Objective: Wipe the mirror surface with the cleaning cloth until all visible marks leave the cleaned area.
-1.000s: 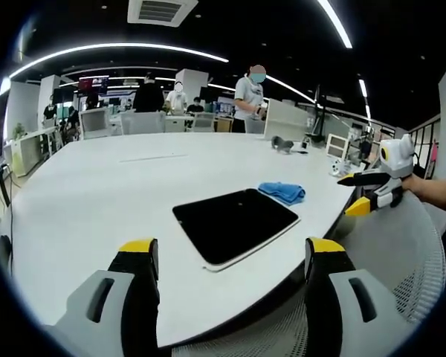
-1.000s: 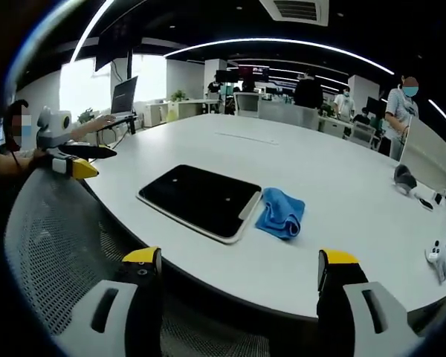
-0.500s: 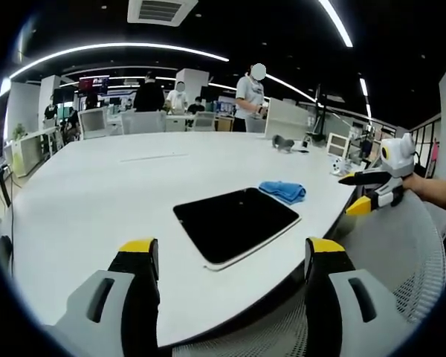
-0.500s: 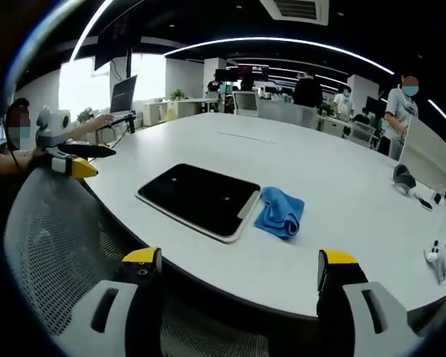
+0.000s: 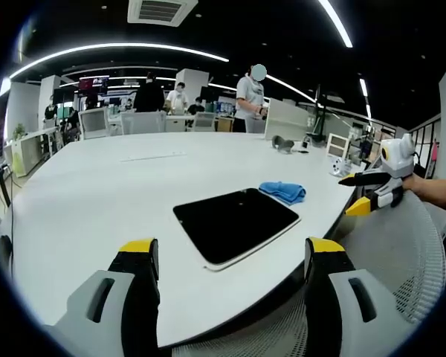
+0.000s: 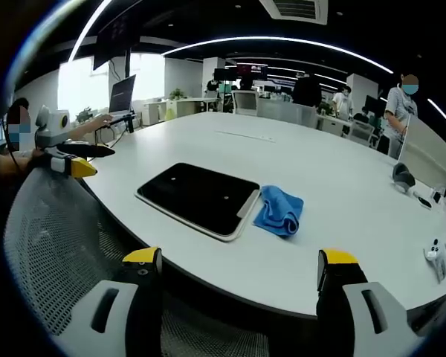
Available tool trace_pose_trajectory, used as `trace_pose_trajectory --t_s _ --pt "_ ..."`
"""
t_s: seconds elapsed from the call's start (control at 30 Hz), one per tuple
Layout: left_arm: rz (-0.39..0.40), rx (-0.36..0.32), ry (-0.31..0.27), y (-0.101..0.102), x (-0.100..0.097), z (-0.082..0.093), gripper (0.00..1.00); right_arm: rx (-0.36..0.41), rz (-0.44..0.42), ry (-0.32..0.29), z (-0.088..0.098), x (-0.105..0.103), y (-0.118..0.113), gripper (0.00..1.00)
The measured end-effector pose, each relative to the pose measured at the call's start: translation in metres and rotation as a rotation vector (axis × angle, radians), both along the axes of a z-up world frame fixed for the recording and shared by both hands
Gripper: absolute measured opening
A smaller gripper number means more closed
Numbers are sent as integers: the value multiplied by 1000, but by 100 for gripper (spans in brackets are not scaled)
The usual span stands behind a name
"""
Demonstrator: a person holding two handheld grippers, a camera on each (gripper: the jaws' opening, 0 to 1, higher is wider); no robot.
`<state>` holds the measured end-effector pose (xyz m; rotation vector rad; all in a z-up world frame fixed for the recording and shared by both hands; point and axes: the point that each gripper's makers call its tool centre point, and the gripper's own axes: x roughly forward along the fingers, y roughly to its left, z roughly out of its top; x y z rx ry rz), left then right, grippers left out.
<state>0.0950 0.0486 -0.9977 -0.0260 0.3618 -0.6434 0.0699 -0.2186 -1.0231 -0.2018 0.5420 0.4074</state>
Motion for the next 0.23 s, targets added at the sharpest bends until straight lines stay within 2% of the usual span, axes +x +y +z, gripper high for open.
trace_pose_trajectory --t_s 0.23 --pt "0 6 5 0 0 -1 78 1 0 0 -1 0 0 84"
